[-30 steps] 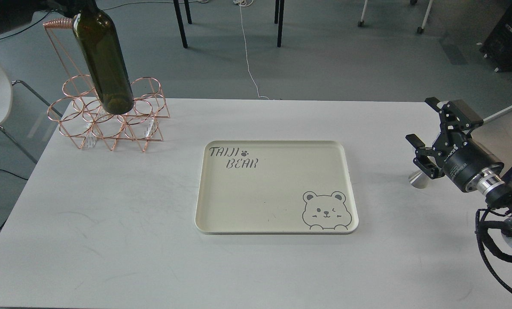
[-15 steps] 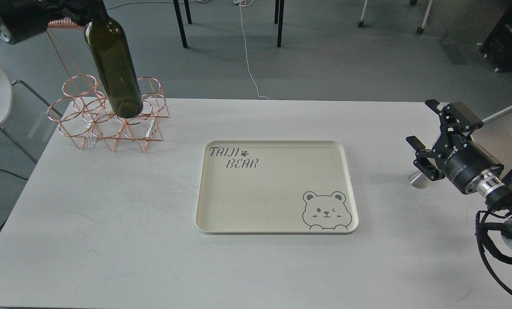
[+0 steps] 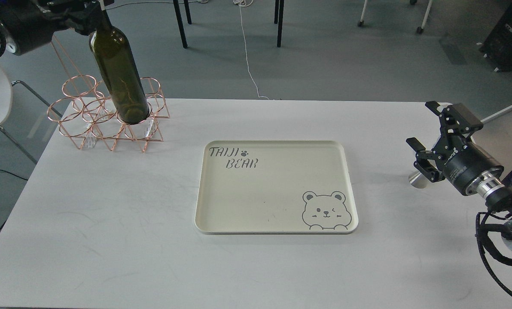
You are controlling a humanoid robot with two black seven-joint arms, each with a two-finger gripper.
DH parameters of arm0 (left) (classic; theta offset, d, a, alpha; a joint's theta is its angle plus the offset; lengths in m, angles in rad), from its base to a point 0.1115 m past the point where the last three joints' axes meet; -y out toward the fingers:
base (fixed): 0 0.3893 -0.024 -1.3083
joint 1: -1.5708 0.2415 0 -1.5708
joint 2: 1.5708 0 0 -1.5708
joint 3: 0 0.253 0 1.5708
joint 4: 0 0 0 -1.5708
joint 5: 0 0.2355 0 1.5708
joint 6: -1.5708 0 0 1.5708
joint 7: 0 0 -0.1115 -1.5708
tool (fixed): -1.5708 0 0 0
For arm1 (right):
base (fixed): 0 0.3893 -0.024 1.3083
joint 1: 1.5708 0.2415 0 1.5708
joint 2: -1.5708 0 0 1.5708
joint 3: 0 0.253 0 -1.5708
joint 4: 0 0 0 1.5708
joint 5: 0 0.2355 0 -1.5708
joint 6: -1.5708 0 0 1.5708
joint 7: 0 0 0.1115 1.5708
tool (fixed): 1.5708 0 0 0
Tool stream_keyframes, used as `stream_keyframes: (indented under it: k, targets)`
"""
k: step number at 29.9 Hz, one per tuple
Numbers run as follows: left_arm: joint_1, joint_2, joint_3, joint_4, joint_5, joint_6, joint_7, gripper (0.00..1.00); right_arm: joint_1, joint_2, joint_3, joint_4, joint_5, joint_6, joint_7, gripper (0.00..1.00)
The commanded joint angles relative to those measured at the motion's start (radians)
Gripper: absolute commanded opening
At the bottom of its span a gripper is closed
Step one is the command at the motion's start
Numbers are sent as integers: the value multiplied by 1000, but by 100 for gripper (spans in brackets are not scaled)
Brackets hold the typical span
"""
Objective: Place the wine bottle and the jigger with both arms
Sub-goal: 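Lower the bottle into a slot of the copper rack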
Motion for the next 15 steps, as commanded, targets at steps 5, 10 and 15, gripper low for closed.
stream_keyframes:
  k: [5, 10, 15]
  targets:
    - [25, -33, 1, 43, 1, 50, 0, 14, -13, 0, 0, 3, 0, 0, 0, 98]
    - [48, -39, 1, 66, 1, 62, 0, 14, -15, 0, 0, 3, -1, 0, 0, 99]
    - [49, -62, 24, 107, 0, 62, 0, 14, -15, -1, 1, 2, -1, 0, 0, 98]
